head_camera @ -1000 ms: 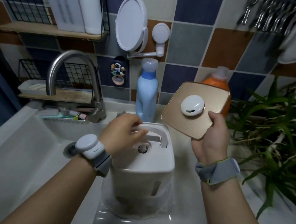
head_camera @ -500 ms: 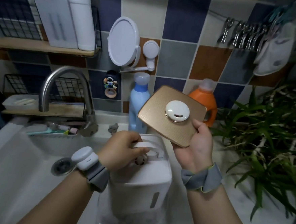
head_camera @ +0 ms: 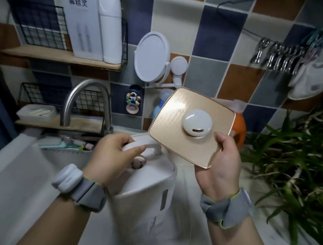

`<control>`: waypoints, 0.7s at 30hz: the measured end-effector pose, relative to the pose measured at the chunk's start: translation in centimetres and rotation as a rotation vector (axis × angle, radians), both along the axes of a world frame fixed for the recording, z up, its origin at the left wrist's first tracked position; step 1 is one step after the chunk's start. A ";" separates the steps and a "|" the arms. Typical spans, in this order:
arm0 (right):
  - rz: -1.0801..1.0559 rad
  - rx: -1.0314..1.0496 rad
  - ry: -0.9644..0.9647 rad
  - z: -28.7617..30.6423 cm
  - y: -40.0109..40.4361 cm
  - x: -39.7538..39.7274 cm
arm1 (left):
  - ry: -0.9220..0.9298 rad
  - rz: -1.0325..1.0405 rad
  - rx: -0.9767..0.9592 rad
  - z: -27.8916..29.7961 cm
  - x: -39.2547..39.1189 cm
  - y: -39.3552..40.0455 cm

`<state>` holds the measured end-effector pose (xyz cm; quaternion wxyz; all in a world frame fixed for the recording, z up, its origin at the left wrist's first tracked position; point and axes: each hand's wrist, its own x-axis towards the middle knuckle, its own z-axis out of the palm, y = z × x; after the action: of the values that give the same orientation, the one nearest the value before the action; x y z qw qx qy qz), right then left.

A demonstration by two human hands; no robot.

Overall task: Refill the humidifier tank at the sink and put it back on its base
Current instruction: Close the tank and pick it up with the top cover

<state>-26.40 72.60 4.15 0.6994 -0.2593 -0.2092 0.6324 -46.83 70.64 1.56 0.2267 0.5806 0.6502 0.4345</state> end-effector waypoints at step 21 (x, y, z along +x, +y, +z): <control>0.342 -0.299 -0.078 -6.7 0.4 1.1 | -0.106 0.819 0.198 -0.7 -0.6 -12.1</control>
<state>-25.26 73.04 -2.59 0.5271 -0.3448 -0.1810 0.7553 -47.46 58.51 0.89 0.0117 0.2700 0.7698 0.5782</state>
